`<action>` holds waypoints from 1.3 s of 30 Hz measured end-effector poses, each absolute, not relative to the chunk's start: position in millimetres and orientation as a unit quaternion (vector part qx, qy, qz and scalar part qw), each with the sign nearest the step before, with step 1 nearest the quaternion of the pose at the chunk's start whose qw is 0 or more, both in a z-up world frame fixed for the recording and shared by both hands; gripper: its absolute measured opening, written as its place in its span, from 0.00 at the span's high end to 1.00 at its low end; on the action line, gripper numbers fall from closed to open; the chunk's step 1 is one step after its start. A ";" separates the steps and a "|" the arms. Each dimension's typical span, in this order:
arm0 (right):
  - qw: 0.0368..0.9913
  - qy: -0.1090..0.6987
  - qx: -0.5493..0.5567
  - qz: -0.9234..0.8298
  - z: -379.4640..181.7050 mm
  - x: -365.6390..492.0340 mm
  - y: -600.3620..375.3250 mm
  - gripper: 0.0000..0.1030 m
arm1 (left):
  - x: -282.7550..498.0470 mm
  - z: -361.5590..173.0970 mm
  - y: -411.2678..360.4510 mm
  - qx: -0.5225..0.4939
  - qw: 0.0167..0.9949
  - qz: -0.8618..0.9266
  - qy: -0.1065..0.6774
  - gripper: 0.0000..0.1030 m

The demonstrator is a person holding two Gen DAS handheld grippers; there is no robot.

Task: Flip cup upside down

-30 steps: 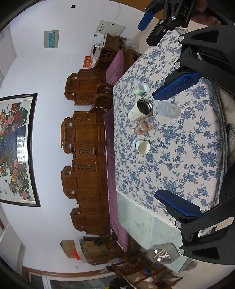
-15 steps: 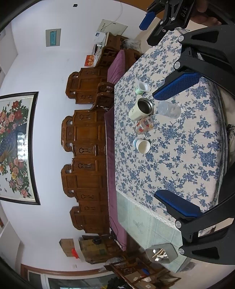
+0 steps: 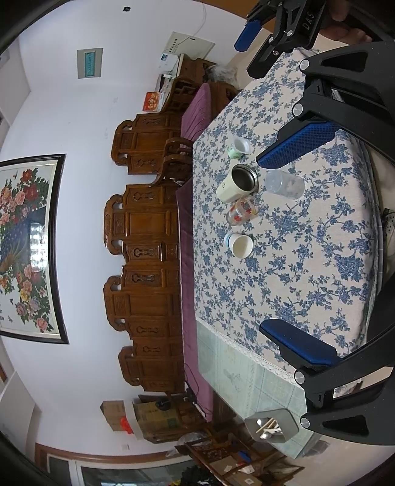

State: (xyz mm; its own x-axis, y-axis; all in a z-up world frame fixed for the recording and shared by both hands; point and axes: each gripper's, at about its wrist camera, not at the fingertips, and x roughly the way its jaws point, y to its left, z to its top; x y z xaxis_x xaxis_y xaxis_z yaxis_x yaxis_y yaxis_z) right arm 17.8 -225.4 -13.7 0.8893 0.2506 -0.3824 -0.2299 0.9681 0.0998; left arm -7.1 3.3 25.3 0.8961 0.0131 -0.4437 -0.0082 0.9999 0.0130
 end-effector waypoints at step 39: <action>0.971 0.204 0.026 0.125 -25.3 20.8 -222.7 0.03 | -8.4 34.9 -5.3 0.007 0.974 0.004 0.224 0.08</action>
State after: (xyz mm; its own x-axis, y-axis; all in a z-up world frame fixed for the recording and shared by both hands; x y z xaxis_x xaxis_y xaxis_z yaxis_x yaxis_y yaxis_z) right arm 20.8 -222.7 -25.3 0.8852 0.2537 -0.3899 -0.2321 0.9673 0.1023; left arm -8.4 -5.3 34.9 0.8994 0.0114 -0.4370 -0.0052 0.9999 0.0154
